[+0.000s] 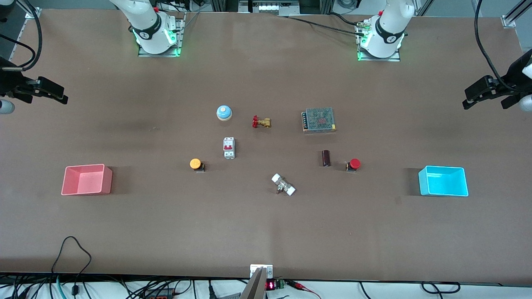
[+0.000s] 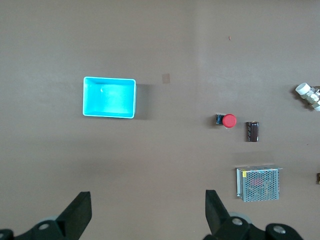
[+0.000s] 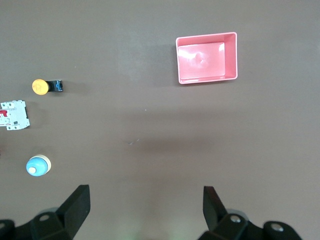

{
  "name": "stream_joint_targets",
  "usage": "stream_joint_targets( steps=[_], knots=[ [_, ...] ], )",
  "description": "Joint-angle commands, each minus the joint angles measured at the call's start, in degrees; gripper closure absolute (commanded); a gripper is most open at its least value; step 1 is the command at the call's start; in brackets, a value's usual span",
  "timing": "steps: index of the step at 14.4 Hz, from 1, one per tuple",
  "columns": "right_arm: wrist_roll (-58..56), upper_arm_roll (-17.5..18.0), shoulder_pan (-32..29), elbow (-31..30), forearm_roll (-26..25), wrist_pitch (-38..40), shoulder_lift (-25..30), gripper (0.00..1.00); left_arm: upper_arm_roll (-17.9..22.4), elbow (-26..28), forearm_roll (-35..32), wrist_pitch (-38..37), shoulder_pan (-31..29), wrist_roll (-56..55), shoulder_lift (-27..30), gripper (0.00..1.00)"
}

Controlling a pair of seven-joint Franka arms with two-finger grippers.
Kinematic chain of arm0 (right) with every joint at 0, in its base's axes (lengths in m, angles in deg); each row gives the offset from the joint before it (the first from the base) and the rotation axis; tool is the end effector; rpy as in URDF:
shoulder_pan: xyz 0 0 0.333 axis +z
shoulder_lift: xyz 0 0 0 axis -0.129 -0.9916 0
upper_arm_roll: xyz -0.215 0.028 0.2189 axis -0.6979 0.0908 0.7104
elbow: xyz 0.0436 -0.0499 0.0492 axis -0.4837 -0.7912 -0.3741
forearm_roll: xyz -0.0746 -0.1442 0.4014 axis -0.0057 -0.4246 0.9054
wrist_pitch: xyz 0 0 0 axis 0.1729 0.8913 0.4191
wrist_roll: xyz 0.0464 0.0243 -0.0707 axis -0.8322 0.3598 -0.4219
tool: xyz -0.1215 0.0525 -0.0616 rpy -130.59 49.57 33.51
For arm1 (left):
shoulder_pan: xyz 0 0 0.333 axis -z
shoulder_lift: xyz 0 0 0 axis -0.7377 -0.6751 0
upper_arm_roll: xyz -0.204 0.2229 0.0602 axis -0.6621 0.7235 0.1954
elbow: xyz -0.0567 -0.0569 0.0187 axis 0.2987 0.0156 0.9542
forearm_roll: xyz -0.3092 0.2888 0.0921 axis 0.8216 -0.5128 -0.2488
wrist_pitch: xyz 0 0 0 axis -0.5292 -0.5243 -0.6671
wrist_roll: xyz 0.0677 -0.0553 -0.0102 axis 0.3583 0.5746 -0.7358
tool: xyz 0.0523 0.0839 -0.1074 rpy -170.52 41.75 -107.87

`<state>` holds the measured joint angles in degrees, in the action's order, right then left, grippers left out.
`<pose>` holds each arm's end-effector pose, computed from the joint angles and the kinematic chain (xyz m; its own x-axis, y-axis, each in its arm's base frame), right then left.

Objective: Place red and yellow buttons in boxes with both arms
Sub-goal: 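Reach the right gripper to the yellow button while the left gripper reaches the red button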

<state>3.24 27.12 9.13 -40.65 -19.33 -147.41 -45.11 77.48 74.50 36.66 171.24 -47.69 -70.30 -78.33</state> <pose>0.5902 -0.0345 0.5447 0.9972 -0.0199 -0.0721 -0.0196 -0.9998 0.0042 0.5982 0.0102 0.5847 0.9989 0.0282 0.0381 0.0282 -0.9996 0.0016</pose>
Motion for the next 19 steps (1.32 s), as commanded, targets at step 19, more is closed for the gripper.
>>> stream_joint_targets(
  steps=[19],
  knots=[
    [12.3, 0.24, 19.63, -1.93, 6.33, -27.9, -23.43, 0.0, -6.71, 7.48, 3.54, 17.29, 1.38, -6.9, -15.67, 0.0]
  ],
)
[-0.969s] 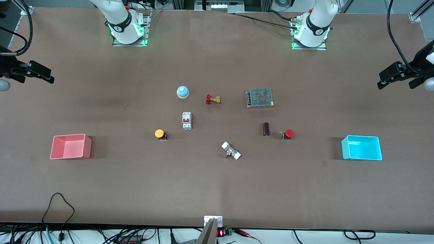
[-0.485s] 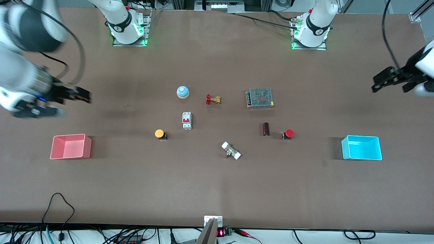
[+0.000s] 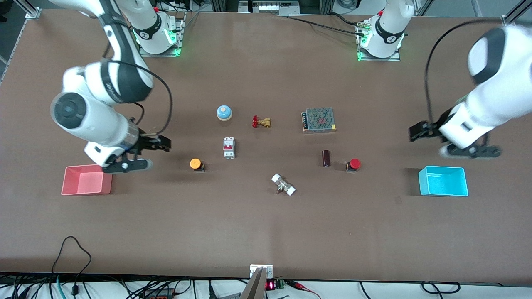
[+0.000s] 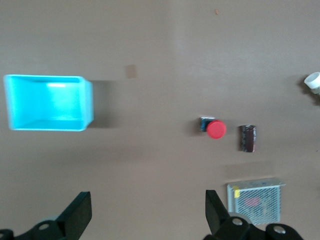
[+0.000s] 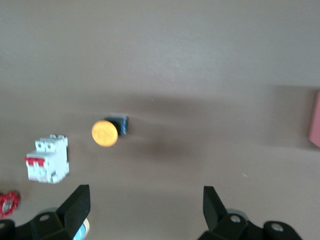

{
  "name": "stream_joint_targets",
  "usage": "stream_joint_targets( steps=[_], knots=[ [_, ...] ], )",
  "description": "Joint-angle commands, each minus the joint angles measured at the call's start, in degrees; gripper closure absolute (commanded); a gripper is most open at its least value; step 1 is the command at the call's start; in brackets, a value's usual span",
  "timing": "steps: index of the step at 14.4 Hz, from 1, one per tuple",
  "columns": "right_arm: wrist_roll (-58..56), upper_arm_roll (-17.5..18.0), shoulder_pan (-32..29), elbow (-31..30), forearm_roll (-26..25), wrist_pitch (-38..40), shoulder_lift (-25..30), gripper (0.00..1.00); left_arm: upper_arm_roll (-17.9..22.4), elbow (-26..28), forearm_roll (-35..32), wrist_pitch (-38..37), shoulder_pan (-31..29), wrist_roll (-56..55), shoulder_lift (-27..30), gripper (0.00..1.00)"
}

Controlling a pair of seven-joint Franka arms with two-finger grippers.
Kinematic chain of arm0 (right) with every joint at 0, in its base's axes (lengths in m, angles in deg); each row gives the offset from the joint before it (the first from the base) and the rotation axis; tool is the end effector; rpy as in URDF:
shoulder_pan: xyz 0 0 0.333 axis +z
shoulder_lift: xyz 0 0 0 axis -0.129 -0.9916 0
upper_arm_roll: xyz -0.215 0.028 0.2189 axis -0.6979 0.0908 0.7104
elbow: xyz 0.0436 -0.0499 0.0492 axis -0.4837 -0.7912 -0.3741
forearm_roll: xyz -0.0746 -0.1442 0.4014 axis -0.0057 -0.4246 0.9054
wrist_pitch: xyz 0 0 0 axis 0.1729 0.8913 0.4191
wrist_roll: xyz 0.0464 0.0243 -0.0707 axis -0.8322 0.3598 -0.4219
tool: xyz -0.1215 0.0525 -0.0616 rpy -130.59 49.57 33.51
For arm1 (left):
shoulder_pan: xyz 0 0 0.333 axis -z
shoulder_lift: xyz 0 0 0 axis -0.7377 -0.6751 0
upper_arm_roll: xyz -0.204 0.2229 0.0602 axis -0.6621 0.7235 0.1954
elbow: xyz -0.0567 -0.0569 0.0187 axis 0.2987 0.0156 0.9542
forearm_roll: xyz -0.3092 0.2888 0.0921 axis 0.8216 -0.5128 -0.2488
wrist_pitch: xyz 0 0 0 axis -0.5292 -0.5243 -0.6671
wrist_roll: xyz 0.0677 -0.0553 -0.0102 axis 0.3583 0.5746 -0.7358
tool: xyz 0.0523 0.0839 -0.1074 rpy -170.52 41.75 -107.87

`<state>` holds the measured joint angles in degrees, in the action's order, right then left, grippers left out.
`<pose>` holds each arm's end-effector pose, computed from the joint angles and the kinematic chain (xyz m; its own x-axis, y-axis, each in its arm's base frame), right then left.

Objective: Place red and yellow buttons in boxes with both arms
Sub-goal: 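Reach the right gripper to the yellow button while the left gripper reaches the red button, then close the right gripper on the yellow button while the left gripper grasps the red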

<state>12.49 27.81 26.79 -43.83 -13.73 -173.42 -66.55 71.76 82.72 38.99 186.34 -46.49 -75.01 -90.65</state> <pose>0.6592 0.1897 0.3112 0.9932 0.1033 -0.0534 0.1008 -0.9938 -0.0465 0.6476 -0.0697 0.3985 0.9981 0.0026 -0.0615 0.0058 -0.9987 0.0513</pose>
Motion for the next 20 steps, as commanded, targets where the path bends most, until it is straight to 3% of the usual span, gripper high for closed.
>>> stream_joint_targets(
  steps=[1, 4, 10, 18, 20],
  knots=[
    [3.51, -0.45, 2.85, 1.42, 0.73, -2.95, -3.22, 0.0, -1.87, -0.82, 1.22, 3.51, 0.19, -3.6, -5.12, 0.0],
    [5.43, -0.45, 4.79, 3.0, 0.82, -5.15, -7.7, 0.0, -3.63, 0.05, 1.22, 9.65, 1.32, -7.83, -9.95, 0.0],
    [9.49, -0.53, 7.96, 3.62, 0.3, -8.76, -12.19, 0.0, -3.63, 8.57, 1.22, 24.52, 4.23, -10.65, -14.71, 0.0],
    [9.93, -0.97, 6.82, 3.62, 0.56, -10.34, -16.41, 0.0, -3.63, 8.76, 1.22, 26.11, 6.25, -12.49, -18.49, 0.0],
    [9.93, -0.97, 6.9, 3.53, 0.56, -10.26, -16.77, 0.0, -3.63, 8.76, 1.22, 26.11, 6.43, -12.76, -18.58, 0.06]
  ],
)
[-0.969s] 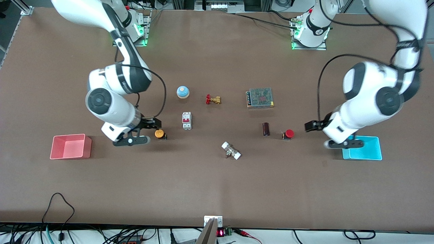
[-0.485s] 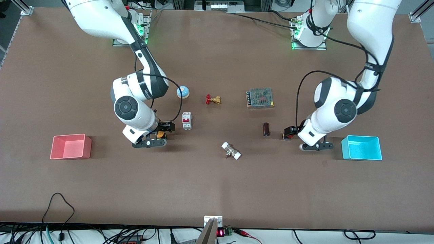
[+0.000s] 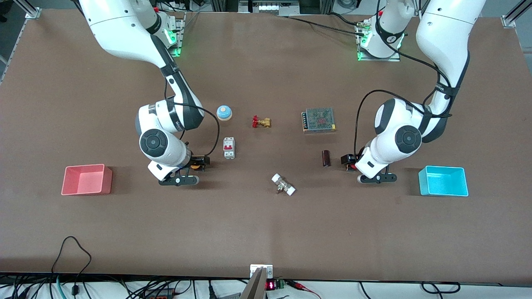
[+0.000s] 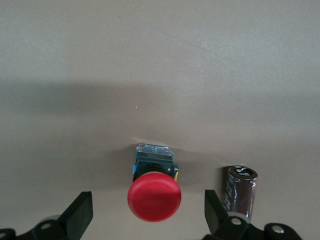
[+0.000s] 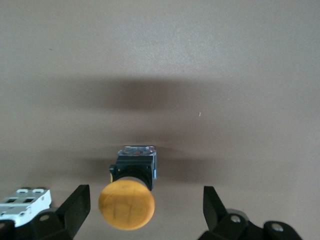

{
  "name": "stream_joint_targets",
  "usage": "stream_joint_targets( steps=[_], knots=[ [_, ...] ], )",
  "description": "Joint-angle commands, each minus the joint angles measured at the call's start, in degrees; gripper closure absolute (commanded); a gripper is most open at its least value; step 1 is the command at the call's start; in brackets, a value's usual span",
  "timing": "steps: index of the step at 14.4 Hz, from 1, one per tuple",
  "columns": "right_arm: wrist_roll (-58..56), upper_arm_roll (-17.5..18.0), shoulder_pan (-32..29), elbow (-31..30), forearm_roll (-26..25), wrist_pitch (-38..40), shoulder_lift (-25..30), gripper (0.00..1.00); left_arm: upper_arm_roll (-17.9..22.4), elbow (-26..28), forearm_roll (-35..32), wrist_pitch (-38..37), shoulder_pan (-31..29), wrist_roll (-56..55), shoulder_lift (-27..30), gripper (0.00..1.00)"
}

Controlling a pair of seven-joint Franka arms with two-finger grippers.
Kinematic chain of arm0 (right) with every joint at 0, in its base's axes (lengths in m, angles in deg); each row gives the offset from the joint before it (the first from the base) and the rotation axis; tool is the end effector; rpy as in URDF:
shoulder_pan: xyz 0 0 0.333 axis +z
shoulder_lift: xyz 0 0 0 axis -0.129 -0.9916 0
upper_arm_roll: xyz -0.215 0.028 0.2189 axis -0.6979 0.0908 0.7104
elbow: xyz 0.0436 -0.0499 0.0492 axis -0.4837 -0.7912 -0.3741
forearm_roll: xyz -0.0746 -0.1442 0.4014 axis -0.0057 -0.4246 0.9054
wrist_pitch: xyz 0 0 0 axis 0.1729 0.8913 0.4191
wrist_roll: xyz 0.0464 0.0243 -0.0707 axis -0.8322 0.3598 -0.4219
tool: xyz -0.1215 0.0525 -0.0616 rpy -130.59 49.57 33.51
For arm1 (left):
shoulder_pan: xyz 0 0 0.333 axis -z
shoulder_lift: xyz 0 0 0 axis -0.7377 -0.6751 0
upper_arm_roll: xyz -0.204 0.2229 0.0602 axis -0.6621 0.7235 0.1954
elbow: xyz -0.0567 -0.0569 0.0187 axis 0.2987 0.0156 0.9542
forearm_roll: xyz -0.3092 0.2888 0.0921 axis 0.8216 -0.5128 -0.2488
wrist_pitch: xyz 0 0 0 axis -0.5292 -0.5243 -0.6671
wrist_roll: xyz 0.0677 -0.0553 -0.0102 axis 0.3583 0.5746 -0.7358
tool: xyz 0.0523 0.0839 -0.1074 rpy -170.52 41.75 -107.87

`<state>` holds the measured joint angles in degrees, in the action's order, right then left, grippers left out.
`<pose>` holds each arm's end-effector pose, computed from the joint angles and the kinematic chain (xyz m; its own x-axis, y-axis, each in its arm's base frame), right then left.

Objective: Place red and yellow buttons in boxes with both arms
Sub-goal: 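Close the right gripper on the yellow button while the left gripper grasps the red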

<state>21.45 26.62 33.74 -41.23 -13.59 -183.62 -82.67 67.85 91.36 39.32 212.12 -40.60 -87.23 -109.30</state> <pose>0.6502 0.2580 0.1515 0.9941 0.0404 -0.1010 0.0424 -0.9990 0.0172 0.6276 -0.1797 0.1505 0.9908 0.0785 -0.1101 0.0876 -0.9929 0.0805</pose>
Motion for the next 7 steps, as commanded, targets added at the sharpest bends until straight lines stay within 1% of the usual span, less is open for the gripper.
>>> stream_joint_targets(
  steps=[1, 4, 7],
  knots=[
    [0.97, 0.22, 0.13, 0.93, 0.5, -0.05, -0.65, 0.0, 0.27, 0.11, 0.89, 0.33, 0.54, -0.54, 0.07, 0.13],
    [0.97, 0.22, 0.22, 1.01, 0.5, -0.05, -1.09, 0.0, 0.27, 0.11, 0.89, 0.24, 0.54, -1.76, 0.07, 0.32],
    [0.88, 0.22, 0.04, 1.02, 0.5, -0.14, -1.26, 0.0, 0.27, 0.11, 0.89, 0.24, 0.98, -2.73, 0.16, 0.44]
  ],
)
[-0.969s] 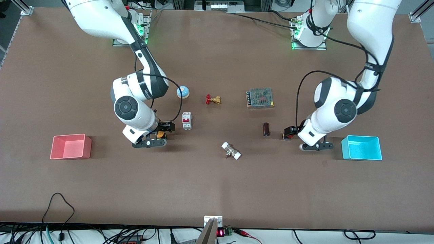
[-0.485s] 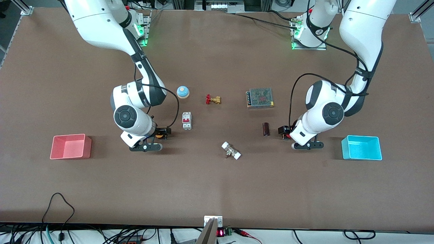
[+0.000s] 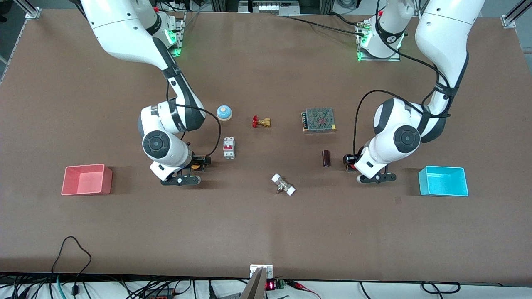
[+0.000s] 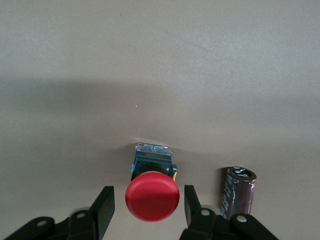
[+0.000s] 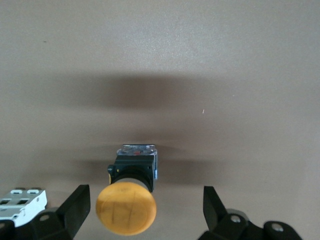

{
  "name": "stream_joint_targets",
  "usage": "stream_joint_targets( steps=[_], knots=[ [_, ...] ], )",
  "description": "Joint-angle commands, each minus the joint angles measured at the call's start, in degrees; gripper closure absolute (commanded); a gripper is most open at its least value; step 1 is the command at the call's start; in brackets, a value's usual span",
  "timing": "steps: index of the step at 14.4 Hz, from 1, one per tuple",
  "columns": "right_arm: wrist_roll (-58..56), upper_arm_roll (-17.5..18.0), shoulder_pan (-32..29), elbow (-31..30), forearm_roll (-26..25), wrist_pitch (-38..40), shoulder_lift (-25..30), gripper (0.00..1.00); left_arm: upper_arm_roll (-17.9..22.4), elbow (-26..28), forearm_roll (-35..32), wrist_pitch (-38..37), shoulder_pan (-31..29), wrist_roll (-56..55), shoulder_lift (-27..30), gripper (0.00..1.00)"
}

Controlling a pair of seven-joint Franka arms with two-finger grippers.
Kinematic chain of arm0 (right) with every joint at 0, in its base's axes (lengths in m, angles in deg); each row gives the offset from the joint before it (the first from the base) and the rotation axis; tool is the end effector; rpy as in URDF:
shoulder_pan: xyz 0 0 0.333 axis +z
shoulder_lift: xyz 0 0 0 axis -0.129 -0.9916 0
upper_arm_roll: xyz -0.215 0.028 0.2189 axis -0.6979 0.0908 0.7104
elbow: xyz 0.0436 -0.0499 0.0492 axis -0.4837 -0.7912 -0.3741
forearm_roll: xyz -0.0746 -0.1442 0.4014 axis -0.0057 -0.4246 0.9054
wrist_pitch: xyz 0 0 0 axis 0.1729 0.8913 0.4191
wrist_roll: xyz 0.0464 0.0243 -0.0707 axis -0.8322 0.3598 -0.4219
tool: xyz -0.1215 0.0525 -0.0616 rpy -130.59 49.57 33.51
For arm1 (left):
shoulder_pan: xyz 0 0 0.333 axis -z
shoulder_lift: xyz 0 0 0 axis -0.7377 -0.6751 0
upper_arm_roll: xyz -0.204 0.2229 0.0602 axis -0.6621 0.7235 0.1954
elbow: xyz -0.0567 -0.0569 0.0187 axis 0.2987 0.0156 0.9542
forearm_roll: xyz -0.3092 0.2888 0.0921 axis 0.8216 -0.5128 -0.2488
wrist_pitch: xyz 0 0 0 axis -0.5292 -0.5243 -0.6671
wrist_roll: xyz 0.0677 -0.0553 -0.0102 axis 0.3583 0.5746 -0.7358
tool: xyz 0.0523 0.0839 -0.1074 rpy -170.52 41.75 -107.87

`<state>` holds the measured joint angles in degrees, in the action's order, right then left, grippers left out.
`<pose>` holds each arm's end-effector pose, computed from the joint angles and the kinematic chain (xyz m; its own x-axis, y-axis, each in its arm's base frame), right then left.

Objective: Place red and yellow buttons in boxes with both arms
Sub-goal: 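Close the right gripper on the yellow button while the left gripper grasps the red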

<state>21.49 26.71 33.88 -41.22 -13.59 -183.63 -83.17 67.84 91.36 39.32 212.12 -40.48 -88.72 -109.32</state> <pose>0.6479 0.2598 0.1454 0.9931 0.0431 -0.1089 0.0455 -0.9988 0.0198 0.6271 -0.1811 0.1503 0.9884 0.1020 -0.1125 0.1111 -0.9908 0.0776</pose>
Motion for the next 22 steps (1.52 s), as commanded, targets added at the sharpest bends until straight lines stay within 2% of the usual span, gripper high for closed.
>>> stream_joint_targets(
  steps=[1, 3, 6, 9, 10, 14, 18, 20, 22],
  knots=[
    [0.85, 0.13, -0.19, 1.01, 0.59, -0.13, -0.76, 0.02, 0.28, 0.11, 0.89, 0.24, 0.86, -1.5, 0.18, 0.47],
    [0.93, 0.22, -0.1, 1.01, 0.68, -0.22, -0.76, 0.09, 0.28, 0.11, 0.89, -0.11, 0.94, -1.59, 0.26, 0.55],
    [0.93, 0.13, -0.19, 1.01, 0.59, -0.22, -1.11, 0.29, 0.28, 0.02, 0.89, -0.29, 0.94, -2.38, 0.53, 0.67],
    [0.93, 0.13, -0.28, 1.09, 0.59, -0.22, -1.11, 0.36, 0.37, -0.59, 0.89, -1.59, 0.51, -2.04, 1.84, 0.75],
    [0.93, 0.22, -0.28, 1.09, 0.59, -0.22, -1.11, 0.45, 0.46, -1.38, 0.89, -3.78, -0.02, -1.69, 2.63, 0.76],
    [0.85, 0.22, -0.28, 1.18, 0.59, -0.22, -1.11, 0.64, 0.9, -8.39, 0.36, -14.59, -3.35, 1.3, 4.48, 0.81],
    [0.67, 0.13, -0.28, 1.45, 0.41, -0.22, -0.76, 0.69, 0.9, -14.47, 0.18, -20.93, -8.45, 7.96, 4.48, 0.81],
    [-0.47, -0.22, -0.89, 2.49, 0.32, 0.13, 0.29, 0.69, 0.9, -15.35, 0.1, -21.55, -11.26, 12.09, 4.48, 0.81],
    [-0.39, -0.48, -3.78, 3.2, -0.03, 2.66, 4.06, 0.69, 0.99, -15.53, 0.09, -21.56, -15.03, 17.54, 4.4, 0.81]
  ],
)
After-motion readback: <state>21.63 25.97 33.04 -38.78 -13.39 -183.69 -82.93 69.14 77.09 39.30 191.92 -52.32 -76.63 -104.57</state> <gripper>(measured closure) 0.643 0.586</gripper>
